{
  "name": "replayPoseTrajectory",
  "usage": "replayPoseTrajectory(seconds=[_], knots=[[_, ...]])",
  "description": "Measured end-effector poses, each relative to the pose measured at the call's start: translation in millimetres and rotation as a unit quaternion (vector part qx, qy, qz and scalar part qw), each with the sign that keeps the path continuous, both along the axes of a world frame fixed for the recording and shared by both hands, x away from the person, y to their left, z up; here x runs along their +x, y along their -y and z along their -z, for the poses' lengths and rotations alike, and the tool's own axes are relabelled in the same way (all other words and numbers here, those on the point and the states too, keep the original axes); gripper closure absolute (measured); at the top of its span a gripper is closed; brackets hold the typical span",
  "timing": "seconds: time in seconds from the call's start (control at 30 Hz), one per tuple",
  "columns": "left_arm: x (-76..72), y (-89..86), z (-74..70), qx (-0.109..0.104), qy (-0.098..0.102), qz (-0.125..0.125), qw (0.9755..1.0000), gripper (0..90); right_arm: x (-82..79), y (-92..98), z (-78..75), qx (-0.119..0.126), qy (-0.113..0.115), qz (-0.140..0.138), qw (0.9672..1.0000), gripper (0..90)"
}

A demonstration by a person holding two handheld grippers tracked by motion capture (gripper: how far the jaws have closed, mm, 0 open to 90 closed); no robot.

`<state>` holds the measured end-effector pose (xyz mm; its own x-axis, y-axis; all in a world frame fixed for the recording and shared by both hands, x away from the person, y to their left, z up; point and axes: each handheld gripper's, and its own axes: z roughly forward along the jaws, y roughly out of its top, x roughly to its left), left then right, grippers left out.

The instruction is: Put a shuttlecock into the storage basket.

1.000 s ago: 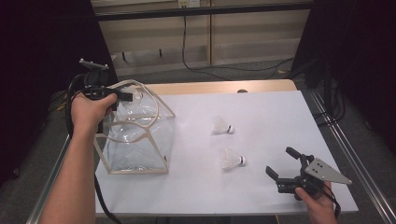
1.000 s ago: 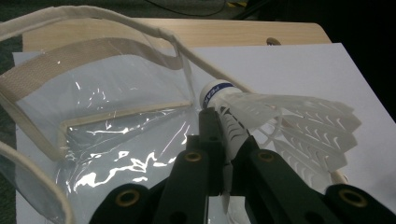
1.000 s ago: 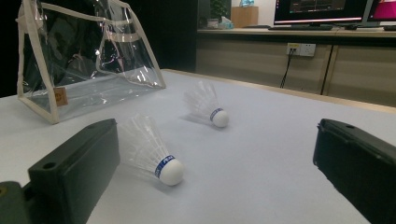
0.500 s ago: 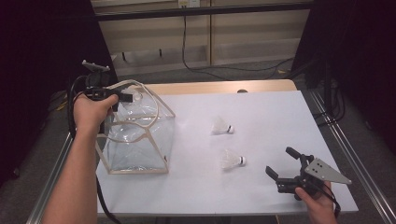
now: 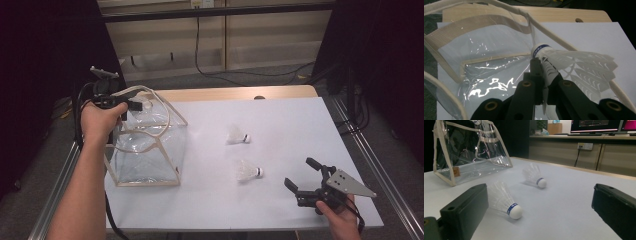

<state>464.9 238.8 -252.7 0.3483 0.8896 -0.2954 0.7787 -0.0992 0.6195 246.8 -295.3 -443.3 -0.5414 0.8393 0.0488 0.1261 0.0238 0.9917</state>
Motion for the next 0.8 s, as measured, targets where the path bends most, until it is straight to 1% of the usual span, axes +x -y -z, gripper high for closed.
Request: replayPoseTrajectory(seconds=[0.13,0.17,0.23,0.43,0.5,0.53,0.7,0.8], knots=[[0.6,-0.7,1.6,0.002,-0.004,-0.005,1.0,88.1,0.0,-0.1,0.0,0.0,0.0,0.0,1.0,0.3],[0.8,-1.0,1.9,0.002,-0.002,-0.008,1.0,88.0,0.0,-0.2,0.0,0.0,0.0,0.0,1.0,0.3],[1.2,-1.1,2.3,0.0,-0.005,-0.006,1.0,87.9,0.1,-0.5,0.1,0.002,-0.001,-0.001,1.0,0.3],[2.6,0.9,4.2,0.007,0.0,-0.01,0.9999,87.0,0.1,0.0,0.2,0.003,-0.001,-0.002,1.0,0.3],[3.3,1.3,5.1,0.009,0.004,-0.009,0.9999,83.6,0.0,0.0,0.2,0.004,-0.001,-0.002,1.0,0.3],[3.7,1.2,5.3,0.011,0.003,-0.007,0.9999,80.4,0.1,0.0,0.4,0.003,-0.001,-0.002,1.0,0.3],[3.6,2.0,5.3,0.011,0.008,-0.009,0.9999,78.0,-0.2,-0.5,0.3,0.004,-0.002,-0.002,1.0,0.3],[2.8,2.3,4.4,0.01,0.009,-0.003,0.9999,76.2,0.1,-0.3,0.3,0.005,-0.001,-0.002,1.0,0.3]])
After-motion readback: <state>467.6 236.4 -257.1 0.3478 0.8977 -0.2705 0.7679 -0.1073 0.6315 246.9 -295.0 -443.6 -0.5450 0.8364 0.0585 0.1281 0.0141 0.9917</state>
